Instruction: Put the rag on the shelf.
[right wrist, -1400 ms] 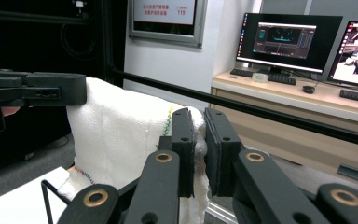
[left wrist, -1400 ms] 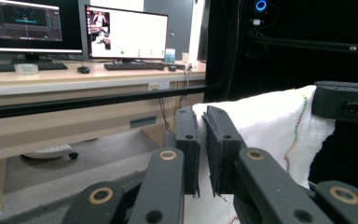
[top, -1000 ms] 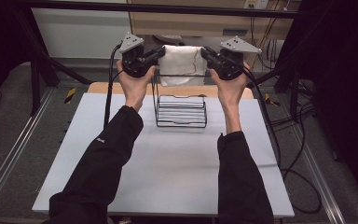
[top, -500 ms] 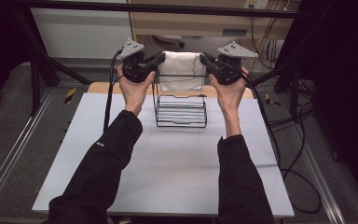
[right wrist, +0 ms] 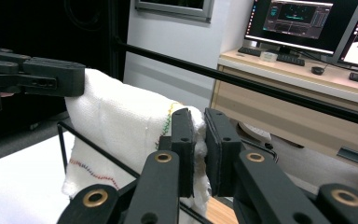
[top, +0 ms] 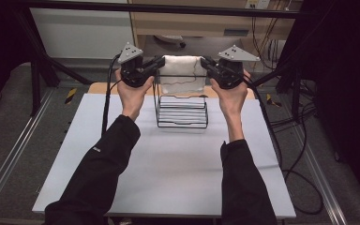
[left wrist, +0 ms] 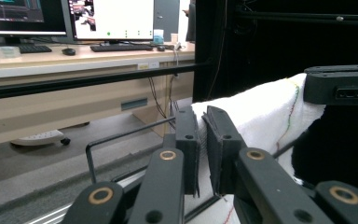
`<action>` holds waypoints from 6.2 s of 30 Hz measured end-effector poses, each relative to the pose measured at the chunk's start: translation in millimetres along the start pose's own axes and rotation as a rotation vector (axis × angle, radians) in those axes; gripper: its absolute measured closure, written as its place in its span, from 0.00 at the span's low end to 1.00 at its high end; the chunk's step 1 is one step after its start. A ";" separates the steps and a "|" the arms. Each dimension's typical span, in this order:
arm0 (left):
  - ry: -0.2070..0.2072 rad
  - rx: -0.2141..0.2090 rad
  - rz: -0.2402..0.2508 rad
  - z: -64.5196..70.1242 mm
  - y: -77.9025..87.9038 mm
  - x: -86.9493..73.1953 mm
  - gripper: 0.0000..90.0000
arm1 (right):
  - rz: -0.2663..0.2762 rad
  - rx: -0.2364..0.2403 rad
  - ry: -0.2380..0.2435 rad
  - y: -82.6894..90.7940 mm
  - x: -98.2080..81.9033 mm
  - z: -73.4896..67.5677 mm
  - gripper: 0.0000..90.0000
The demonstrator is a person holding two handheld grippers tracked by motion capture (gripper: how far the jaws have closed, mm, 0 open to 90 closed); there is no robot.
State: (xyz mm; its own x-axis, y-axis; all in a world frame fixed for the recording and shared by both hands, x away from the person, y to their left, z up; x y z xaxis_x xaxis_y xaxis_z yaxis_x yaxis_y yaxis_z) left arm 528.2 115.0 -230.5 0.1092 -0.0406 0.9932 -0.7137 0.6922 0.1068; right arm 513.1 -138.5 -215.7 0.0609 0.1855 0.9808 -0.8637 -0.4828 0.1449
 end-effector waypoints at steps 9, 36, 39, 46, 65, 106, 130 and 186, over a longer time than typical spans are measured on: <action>-0.021 -0.030 -0.014 6.0 8.0 -2.4 0.93 | 0.000 0.020 0.005 12.8 -5.4 -4.7 0.92; -0.065 -0.065 -0.136 18.6 29.2 -13.4 0.87 | -0.047 0.078 0.012 23.5 -38.9 -14.9 0.92; -0.058 -0.062 -0.120 18.2 34.0 -1.0 0.86 | -0.049 0.079 0.017 23.2 -39.4 -15.5 0.92; -0.009 -0.056 -0.186 19.1 19.8 17.3 0.96 | -0.053 0.081 0.023 22.8 -41.0 -16.3 0.92; -0.035 -0.094 -0.292 27.4 6.9 -17.1 1.00 | -0.061 0.109 -0.005 23.9 -43.9 -15.4 0.85; -0.021 -0.082 -0.270 24.4 4.5 -34.1 0.94 | -0.129 0.106 -0.082 18.1 -55.3 -19.7 0.92; -0.018 -0.114 -0.353 16.7 68.7 -78.1 0.31 | -0.187 0.119 -0.163 59.9 -71.4 -11.0 0.26; 0.084 -0.014 -0.482 -26.6 201.0 -243.2 0.10 | -0.448 0.198 -0.235 132.2 -256.4 -6.2 0.01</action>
State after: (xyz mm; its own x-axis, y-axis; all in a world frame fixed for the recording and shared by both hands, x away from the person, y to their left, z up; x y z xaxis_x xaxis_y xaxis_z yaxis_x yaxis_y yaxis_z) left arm 376.5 283.2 -451.8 0.4806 -0.3007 0.8237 -0.5591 0.6186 0.5521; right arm 380.2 -244.5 -448.8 0.5318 0.2246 0.8165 -0.6179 -0.5565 0.5555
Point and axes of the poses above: each handheld gripper's, and its own axes: y roughly backward along the jaws, x roughly out of its top, z roughly to its right, the point moved 2 cm from there along -y, roughly forward along the jaws, and after that the axes turned 3 degrees about -x, right-handed, at the moved point
